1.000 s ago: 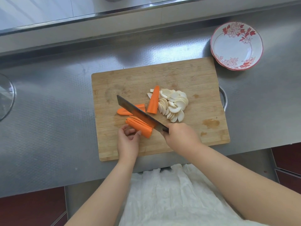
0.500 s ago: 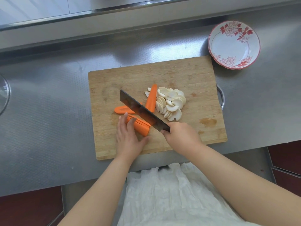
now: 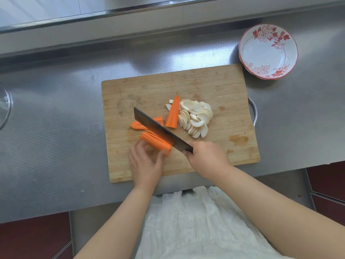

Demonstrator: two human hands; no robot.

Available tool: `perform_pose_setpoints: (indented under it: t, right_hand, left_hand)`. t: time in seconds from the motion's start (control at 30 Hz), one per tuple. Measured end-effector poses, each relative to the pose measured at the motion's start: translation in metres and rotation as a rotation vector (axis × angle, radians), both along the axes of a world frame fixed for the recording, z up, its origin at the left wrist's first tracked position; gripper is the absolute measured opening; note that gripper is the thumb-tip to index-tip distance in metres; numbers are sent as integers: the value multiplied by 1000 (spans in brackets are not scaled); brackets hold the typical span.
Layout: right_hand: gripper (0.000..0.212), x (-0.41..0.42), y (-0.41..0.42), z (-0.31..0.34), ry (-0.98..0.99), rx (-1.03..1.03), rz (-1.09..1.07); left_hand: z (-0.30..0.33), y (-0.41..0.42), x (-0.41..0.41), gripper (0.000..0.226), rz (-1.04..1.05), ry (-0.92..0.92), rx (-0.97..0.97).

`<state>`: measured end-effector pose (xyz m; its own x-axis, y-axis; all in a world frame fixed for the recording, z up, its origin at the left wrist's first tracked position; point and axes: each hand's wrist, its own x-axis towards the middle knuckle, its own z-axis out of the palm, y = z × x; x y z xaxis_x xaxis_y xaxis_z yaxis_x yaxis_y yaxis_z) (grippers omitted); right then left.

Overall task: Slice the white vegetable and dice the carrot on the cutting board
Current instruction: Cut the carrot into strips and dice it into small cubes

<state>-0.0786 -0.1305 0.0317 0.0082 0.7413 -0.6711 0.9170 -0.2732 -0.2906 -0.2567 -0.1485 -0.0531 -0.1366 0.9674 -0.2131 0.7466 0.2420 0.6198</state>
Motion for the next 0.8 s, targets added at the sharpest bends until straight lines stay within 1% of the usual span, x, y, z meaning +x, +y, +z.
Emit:
perform_pose_setpoints:
  t: [0.03,0.07,0.13,0.2,0.27,0.47,0.8]
  right_hand:
    - [24,-2,1,0,2,-8,8]
    - [24,-4,3,-1,4,-16,15]
    - [24,-9,5,-2,2,-25,38]
    - [26,-14,7,-4,3,-25,55]
    - [26,-18,8,-6,6,-33,55]
    - [26,-20,8,-10,4,-56,54]
    - [24,-22,9,-13,3,-55,79]
  left_hand:
    - [5,0,2,40,112,-82,-36]
    - [8,2,4,28,214,-182,-135]
    - [8,6,7,22,332,-374,-349]
    - [4,9,5,19,353,-464,-445]
    - [2,9,4,16,350,-479,-477]
    - [0,9,3,7,382,-538,-492]
    - [-3,12,3,6,414,-549,-522]
